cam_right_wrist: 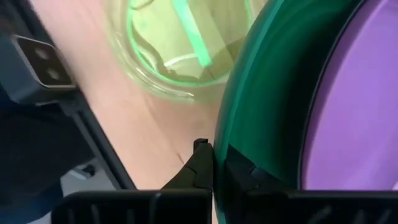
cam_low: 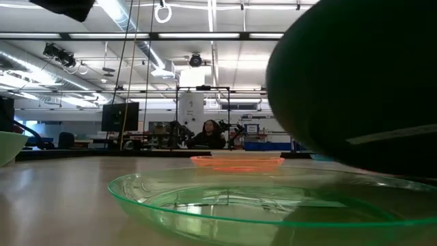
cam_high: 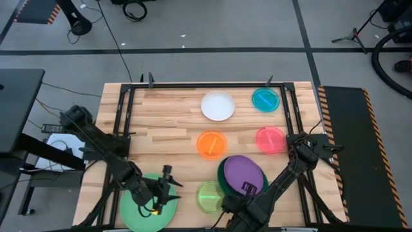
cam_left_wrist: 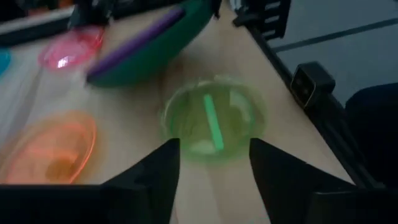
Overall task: Stack plastic plates
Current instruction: Stack the stacked plates on top of the green plate
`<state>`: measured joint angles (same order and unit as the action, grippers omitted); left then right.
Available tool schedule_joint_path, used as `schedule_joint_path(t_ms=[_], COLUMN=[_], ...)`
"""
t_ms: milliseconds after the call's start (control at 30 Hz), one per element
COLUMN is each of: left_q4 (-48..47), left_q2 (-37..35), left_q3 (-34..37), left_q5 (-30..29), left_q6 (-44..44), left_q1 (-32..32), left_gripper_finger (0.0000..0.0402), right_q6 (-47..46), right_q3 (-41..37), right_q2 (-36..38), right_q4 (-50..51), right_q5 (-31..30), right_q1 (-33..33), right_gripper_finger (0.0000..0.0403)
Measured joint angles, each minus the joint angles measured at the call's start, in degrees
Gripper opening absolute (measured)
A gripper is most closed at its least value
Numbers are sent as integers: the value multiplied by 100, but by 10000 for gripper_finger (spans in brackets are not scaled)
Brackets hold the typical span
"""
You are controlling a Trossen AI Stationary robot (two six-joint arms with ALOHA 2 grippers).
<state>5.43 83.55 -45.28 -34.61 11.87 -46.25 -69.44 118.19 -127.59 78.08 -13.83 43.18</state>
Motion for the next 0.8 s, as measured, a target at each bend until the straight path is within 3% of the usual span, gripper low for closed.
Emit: schedule_joint_path(t_ms=[100, 300, 533, 800], left_q4=[774, 1580, 1751, 1824], left_q2=[432, 1024, 1213, 1211], left_q3=[-2, 0, 2, 2], left_q5=[120, 1170, 1213, 1237], left_q6=[-390, -354, -691, -710], left_q1=[123, 655, 1158, 1193], left_gripper_finger=[215, 217, 217, 217], right_q6=[224, 1388, 2928, 3724], right_q3=[-53, -72, -72, -72], right_q2=[0, -15, -81, -81], right_q4=[-61, -81, 292, 1012], right_q5=[1, -68, -349, -1374], right_q1=[-94, -232, -422, -519], right_gripper_finger=[12, 12, 12, 12])
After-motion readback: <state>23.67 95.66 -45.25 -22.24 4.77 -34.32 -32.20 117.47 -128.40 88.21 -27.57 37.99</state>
